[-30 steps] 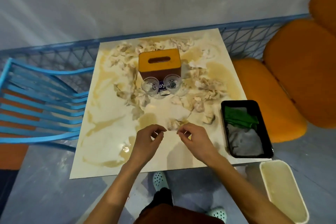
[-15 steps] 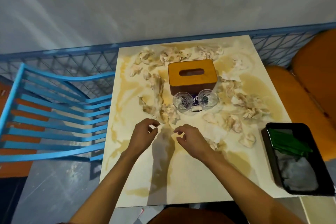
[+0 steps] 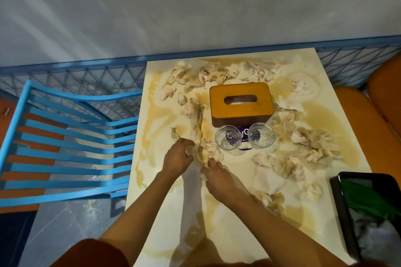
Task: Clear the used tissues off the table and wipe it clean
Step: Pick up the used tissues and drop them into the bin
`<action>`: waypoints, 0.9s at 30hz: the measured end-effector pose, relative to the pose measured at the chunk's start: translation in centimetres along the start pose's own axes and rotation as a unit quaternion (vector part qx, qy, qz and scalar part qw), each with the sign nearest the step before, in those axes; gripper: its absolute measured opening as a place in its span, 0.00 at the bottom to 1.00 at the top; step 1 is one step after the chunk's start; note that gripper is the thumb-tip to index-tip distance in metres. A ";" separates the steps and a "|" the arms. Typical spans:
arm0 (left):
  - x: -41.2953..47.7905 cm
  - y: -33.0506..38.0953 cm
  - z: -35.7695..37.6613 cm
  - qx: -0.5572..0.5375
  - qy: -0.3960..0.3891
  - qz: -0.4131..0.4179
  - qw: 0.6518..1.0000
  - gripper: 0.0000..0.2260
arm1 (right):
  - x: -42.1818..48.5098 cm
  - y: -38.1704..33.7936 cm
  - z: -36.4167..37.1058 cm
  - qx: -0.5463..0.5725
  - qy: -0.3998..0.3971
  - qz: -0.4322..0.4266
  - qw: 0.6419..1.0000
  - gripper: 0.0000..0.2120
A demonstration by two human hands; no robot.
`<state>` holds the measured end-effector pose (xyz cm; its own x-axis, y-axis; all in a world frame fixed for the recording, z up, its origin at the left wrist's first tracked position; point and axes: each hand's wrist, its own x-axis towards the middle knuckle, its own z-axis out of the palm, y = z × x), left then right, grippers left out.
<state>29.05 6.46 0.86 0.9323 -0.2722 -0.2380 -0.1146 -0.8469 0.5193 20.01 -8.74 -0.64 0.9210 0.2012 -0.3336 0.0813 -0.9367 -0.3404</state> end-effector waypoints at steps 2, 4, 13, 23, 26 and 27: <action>0.8 -0.6 0.0 0.018 0.023 -0.013 0.999 0.18 | 0.6 0.3 0.1 -0.004 0.002 -0.011 1.000 0.21; 1.3 -1.3 0.0 0.027 0.037 -0.027 0.999 0.21 | 1.1 0.7 0.2 -0.008 0.007 -0.021 1.000 0.19; 1.4 -3.7 0.8 -0.001 -0.007 -0.071 0.997 0.07 | 0.6 1.1 -0.3 0.082 -0.015 -0.008 0.996 0.12; -3.7 -3.4 -1.0 -0.116 0.065 -0.090 0.987 0.04 | 0.1 3.0 -2.3 0.196 0.070 0.090 0.974 0.27; -5.2 -2.8 -1.4 -0.170 0.089 -0.096 0.977 0.03 | 1.0 2.6 -2.5 0.150 0.016 0.115 0.982 0.34; -5.6 -2.7 -1.4 -0.193 0.096 -0.104 0.971 0.05 | 1.3 2.4 -2.4 0.130 0.005 0.115 0.985 0.34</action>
<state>24.59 10.92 1.99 0.9726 0.0071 -0.2324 0.1849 -0.6294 0.7547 22.33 -11.47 0.25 0.9071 -0.0116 -0.4208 -0.2291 -0.8522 -0.4704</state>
